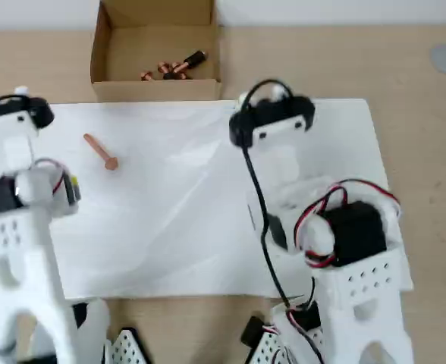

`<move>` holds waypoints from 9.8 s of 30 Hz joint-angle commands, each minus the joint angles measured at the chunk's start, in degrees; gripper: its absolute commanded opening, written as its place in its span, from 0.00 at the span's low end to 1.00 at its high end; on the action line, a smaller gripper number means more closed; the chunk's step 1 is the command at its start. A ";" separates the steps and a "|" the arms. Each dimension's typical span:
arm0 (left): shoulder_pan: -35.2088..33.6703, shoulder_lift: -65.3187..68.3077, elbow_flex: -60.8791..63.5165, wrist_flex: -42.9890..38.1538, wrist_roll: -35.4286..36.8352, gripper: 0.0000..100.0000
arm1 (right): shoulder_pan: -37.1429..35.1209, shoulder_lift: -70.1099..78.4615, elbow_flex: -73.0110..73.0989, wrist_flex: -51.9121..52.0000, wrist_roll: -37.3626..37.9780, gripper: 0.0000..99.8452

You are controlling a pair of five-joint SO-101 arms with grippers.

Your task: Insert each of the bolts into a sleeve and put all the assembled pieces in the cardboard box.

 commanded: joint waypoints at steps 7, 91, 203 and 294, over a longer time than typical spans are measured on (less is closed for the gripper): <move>10.11 18.24 -10.11 -8.18 15.38 0.12 | -0.57 -5.05 5.67 -0.62 0.44 0.25; 5.89 70.20 -48.88 -6.77 38.51 0.13 | -0.57 -5.41 5.76 -1.32 0.62 0.25; 11.60 48.92 -31.47 12.75 42.81 0.12 | 8.13 -4.97 10.51 -9.85 3.08 0.25; 15.47 58.42 -29.89 12.84 87.38 0.41 | 8.13 -4.97 10.51 -9.85 3.43 0.25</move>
